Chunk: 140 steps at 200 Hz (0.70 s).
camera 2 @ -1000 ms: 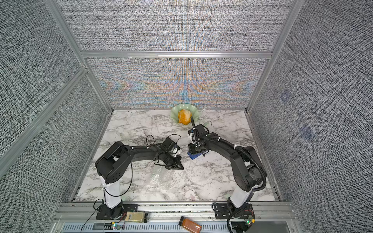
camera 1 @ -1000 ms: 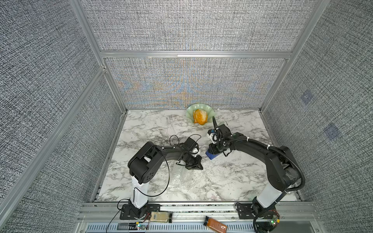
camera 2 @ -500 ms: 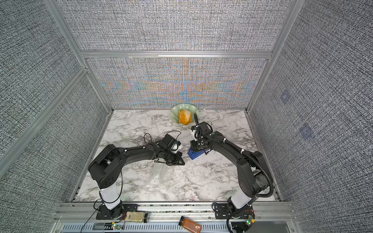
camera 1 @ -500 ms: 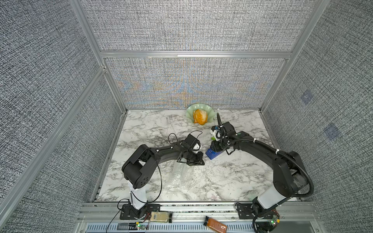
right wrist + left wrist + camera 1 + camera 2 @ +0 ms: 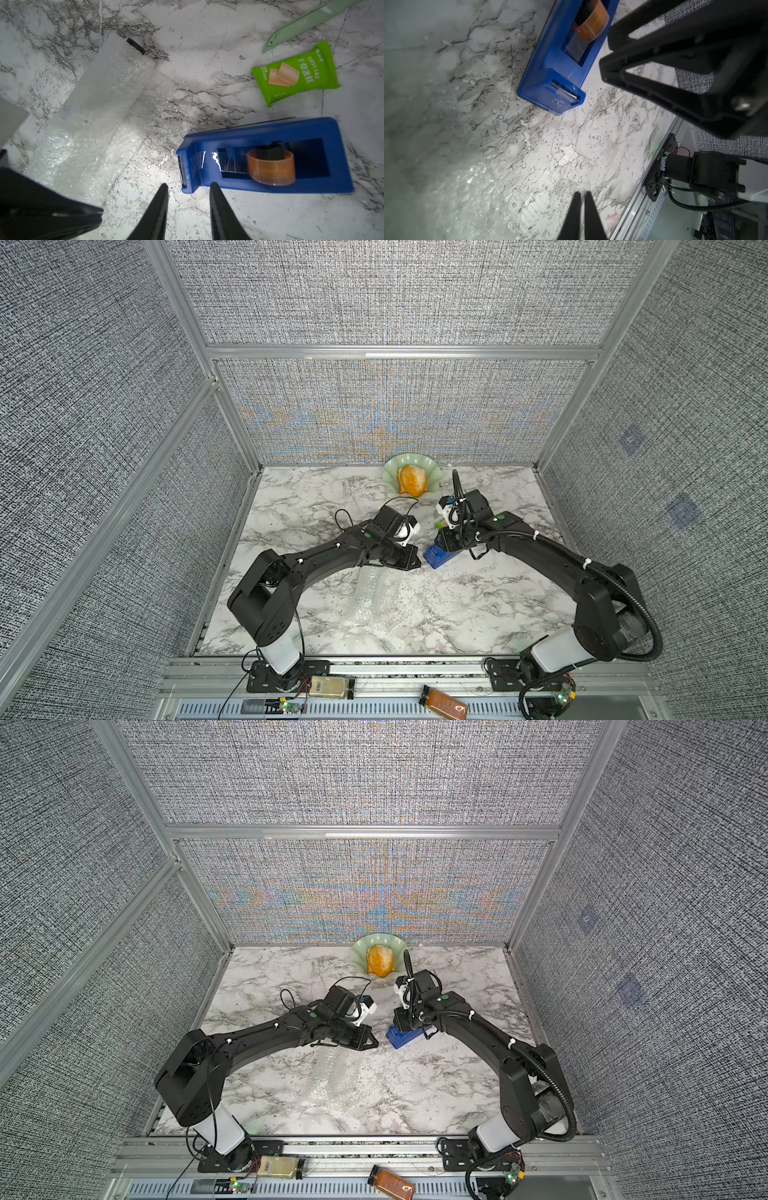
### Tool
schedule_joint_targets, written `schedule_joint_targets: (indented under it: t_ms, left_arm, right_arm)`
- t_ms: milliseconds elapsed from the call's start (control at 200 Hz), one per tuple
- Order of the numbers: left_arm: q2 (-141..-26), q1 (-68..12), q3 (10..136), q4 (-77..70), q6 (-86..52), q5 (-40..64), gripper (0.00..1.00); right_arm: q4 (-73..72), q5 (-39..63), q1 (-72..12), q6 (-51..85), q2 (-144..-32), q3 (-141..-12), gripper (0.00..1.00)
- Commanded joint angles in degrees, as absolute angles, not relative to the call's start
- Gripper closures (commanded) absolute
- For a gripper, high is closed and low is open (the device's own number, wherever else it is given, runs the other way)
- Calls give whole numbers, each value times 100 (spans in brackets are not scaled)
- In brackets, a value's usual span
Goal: Wrap wine bottles in bubble wrap
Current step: Tear off the tape using the Tape Cutter.
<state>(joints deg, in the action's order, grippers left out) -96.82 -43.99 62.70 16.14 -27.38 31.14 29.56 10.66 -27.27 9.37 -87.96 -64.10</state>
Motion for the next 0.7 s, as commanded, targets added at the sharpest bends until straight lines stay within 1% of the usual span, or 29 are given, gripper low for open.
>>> schedule_joint_targets:
  t_ms: [0, 45, 125, 215, 300, 385, 440, 515, 620, 695]
  left_arm:
    - [-9694, -4343, 6058, 957, -2779, 3461, 79]
    - [-9721, -4316, 5970, 720, -2865, 3556, 83]
    - [-9757, -4272, 5831, 387, -2909, 3676, 92]
    - [-9727, -4237, 5733, 212, -2770, 3767, 96]
    - [-9687, -4212, 5728, 320, -2442, 3699, 95]
    - [-9742, -4162, 5757, 455, -2211, 3685, 86]
    - [-9781, -4131, 5740, 418, -2117, 3734, 84]
    - [-9776, -4124, 5705, 299, -1998, 3761, 85]
    - [-9677, -4113, 5574, 2, -1845, 3751, 94]
    - [-9532, -4115, 5437, -227, -1699, 3766, 97]
  right_arm:
    - [2986, 1180, -2703, 1044, -8885, -6445, 66]
    - [2940, 1234, -2690, 1070, -8899, -6421, 67]
    - [2901, 1267, -2681, 1084, -8889, -6391, 66]
    - [2868, 1316, -2655, 1088, -8847, -6368, 67]
    - [2780, 1378, -2598, 1119, -8736, -6286, 67]
    - [2686, 1417, -2536, 1161, -8637, -6189, 67]
    - [2678, 1419, -2518, 1162, -8598, -6177, 67]
    - [2685, 1466, -2500, 1146, -8563, -6172, 67]
    - [2555, 1515, -2454, 1182, -8395, -6067, 67]
    - [2461, 1611, -2395, 1187, -8289, -5990, 67]
